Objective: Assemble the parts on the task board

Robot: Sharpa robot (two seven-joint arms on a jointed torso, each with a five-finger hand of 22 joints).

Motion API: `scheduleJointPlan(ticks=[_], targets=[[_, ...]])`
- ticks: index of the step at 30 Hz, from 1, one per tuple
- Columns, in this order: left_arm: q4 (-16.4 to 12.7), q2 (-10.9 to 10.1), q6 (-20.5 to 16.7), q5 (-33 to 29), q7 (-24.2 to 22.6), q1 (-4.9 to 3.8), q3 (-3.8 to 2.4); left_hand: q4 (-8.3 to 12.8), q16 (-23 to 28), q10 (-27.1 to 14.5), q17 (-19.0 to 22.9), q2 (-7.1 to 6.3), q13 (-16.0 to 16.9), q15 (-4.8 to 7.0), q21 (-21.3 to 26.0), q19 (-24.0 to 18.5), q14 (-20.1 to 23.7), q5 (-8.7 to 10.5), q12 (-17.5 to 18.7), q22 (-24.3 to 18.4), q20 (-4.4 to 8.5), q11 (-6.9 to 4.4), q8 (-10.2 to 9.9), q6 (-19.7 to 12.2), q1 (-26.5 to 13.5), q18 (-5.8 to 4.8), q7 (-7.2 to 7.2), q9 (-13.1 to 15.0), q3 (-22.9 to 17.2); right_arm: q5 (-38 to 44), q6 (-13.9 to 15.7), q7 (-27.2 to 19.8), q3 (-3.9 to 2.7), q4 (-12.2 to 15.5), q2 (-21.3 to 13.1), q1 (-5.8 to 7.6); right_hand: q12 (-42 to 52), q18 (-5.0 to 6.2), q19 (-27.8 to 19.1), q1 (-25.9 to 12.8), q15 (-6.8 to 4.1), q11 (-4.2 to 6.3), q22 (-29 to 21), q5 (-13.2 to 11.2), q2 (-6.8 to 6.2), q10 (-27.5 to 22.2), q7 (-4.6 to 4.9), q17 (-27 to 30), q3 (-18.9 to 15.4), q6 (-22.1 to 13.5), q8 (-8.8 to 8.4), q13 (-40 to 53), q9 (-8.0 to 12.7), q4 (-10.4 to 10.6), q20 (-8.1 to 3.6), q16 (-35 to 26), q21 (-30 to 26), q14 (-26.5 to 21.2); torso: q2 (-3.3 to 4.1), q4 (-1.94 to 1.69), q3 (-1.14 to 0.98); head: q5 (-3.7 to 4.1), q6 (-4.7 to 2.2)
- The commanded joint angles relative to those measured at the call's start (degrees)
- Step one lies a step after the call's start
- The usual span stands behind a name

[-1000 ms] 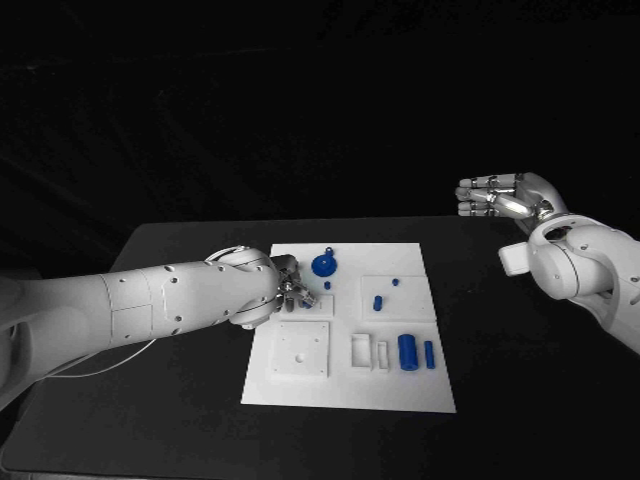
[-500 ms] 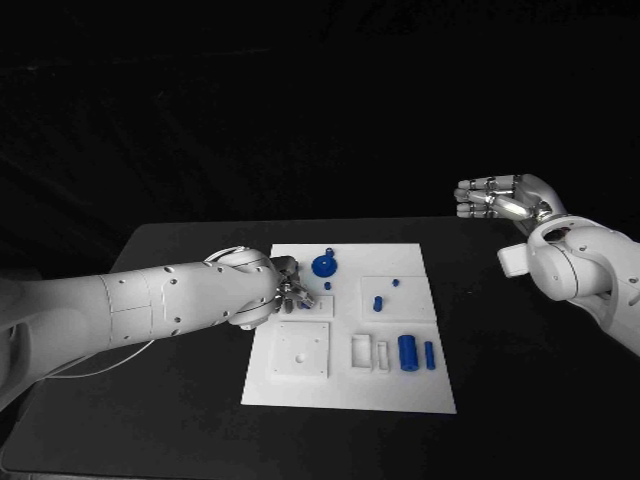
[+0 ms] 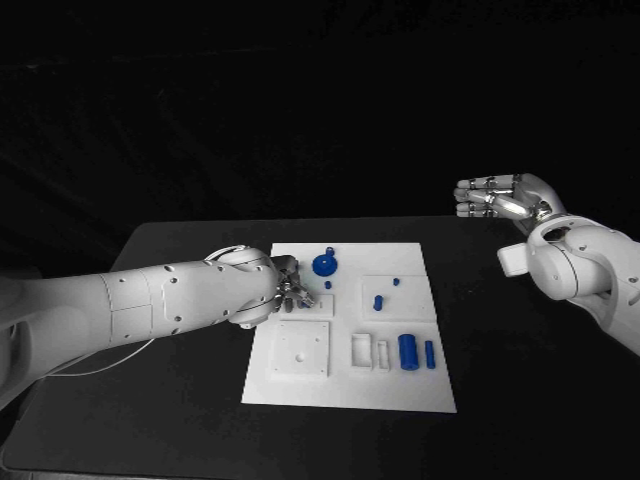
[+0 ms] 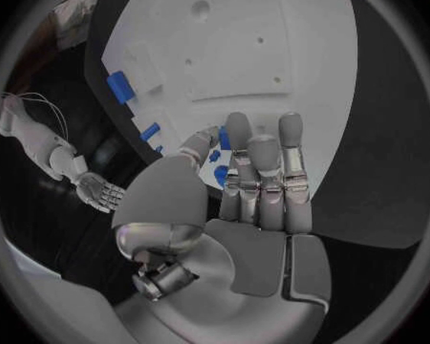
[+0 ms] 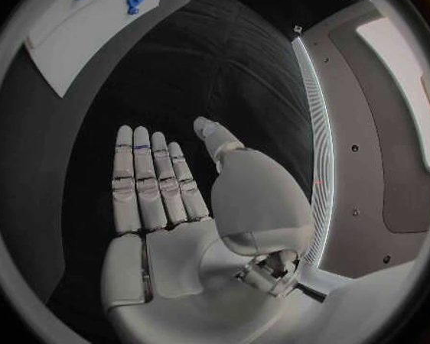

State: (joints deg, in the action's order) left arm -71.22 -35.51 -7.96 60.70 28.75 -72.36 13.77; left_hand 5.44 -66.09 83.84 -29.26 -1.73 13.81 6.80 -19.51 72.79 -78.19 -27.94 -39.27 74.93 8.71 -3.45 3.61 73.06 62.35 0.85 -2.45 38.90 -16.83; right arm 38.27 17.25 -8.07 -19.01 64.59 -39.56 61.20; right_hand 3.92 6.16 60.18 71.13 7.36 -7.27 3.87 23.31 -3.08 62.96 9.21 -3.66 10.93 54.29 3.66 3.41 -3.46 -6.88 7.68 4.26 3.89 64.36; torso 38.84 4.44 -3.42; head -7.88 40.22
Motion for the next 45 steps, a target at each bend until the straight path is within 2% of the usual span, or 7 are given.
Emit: scheduleJointPlan(ticks=[1, 11, 34, 43, 44, 45], targets=[[0.09, 0.06, 1.66, 0.25, 0.03, 0.14, 0.08, 4.5, 0.25, 2.97, 0.06, 1.6, -0.06, 0.96, -0.05, 0.19, -0.53, -0.25, 0.0, 1.04, -0.13, -1.7, 0.18, 4.39, 0.75, -0.76, 4.14, 0.13, -4.55, 0.48, -1.02, -0.75, -0.03, 0.02, 0.04, -0.03, -0.21, 0.51, -0.29, -0.28, 0.17, -0.39, -0.07, 0.01, -0.19, 0.1, -0.05, 0.07, -0.02, 0.15, -0.24, -0.07, 0.03, 0.16, 0.03, -0.2, 0.25, -0.22, 0.0, 0.01, -0.03, 0.01, -0.03], [0.81, 0.65, 2.61, 0.13, 0.15, 0.14, 0.08, 3.96, 0.31, 2.97, 0.15, 1.86, -0.01, 0.95, 0.13, 0.23, -0.55, 0.99, -0.11, 0.98, -0.14, -1.63, 0.19, 4.37, 0.49, -0.85, 4.18, 0.32, -4.25, 0.48, -1.28, -0.77, -0.03, 0.1, 0.03, -0.03, -0.2, 0.51, -0.32, -0.16, 0.17, -0.38, -0.07, 0.09, -0.01, 0.1, -0.06, 0.07, -0.38, 0.19, -0.23, -0.07, 0.03, 0.36, 0.04, -0.2, 0.25, -0.27, 0.0, 0.1, -0.04, -0.01, 0.03], [1.61, 1.86, 4.93, -0.05, 0.52, 0.15, 0.07, 4.01, 0.28, 2.98, 0.19, 1.89, -0.02, 0.93, 0.28, 0.29, -0.51, 1.19, -0.15, 1.01, -0.17, -1.6, 0.19, 4.33, 0.58, -0.85, 4.17, 0.48, -4.17, 0.58, -1.62, -0.78, -0.03, 0.39, -0.15, -0.03, -0.2, 0.5, -0.38, -0.02, 0.18, -0.38, -0.07, 0.2, -0.06, 0.09, -0.06, 0.07, -0.41, 0.12, -0.24, -0.07, 0.04, 0.35, 0.06, -0.2, 0.25, -0.31, 0.04, 0.03, -0.01, 0.26, 0.14], [1.69, 2.15, 4.28, -0.05, 0.23, 0.26, 0.06, 3.49, 0.26, 2.98, 0.21, 1.74, 0.0, 0.92, 0.38, 0.31, -0.49, 1.46, -0.26, 0.99, -0.24, -1.54, 0.28, 4.66, 0.12, -0.85, 4.3, 0.63, -3.66, 0.61, -1.79, -0.74, -0.03, 0.38, -0.11, -0.06, -0.2, 0.5, -0.46, 0.02, 0.17, -0.39, -0.07, 0.29, -0.05, 0.08, -0.07, 0.07, -0.39, 0.15, -0.24, -0.07, 0.03, 0.35, 0.07, -0.2, 0.25, -0.36, 0.02, -0.02, 0.0, 0.35, 0.2], [1.72, 2.18, 4.2, -0.05, 0.2, 0.27, 0.06, 3.24, 0.23, 2.98, 0.2, 1.73, 0.02, 0.92, 0.41, 0.32, -0.52, 2.32, -0.33, 0.98, -0.26, -1.56, 0.32, 4.82, -0.03, -0.85, 4.38, 0.78, -3.43, 0.61, -1.82, -0.73, -0.03, 0.37, -0.1, -0.07, -0.2, 0.5, -0.46, 0.02, 0.17, -0.39, -0.07, 0.29, -0.05, 0.08, -0.07, 0.07, -0.39, 0.15, -0.24, -0.07, 0.03, 0.35, 0.07, -0.2, 0.25, -0.36, 0.02, -0.03, 0.01, 0.39, 0.23], [1.76, 2.22, 4.08, -0.05, 0.15, 0.29, 0.06, 3.04, 0.22, 2.98, 0.2, 1.99, 0.04, 0.93, 0.44, 0.35, -0.53, 5.26, -0.42, 0.96, -0.29, -1.6, 0.29, 4.91, 0.14, -0.84, 4.46, 0.97, -3.18, 0.61, -1.87, -0.71, -0.03, 0.36, -0.1, -0.07, -0.2, 0.5, -0.46, 0.01, 0.17, -0.39, -0.07, 0.29, -0.05, 0.07, -0.07, 0.07, -0.39, 0.13, -0.24, -0.07, 0.04, 0.36, 0.08, -0.2, 0.24, -0.37, 0.02, -0.03, 0.02, 0.38, 0.21]])
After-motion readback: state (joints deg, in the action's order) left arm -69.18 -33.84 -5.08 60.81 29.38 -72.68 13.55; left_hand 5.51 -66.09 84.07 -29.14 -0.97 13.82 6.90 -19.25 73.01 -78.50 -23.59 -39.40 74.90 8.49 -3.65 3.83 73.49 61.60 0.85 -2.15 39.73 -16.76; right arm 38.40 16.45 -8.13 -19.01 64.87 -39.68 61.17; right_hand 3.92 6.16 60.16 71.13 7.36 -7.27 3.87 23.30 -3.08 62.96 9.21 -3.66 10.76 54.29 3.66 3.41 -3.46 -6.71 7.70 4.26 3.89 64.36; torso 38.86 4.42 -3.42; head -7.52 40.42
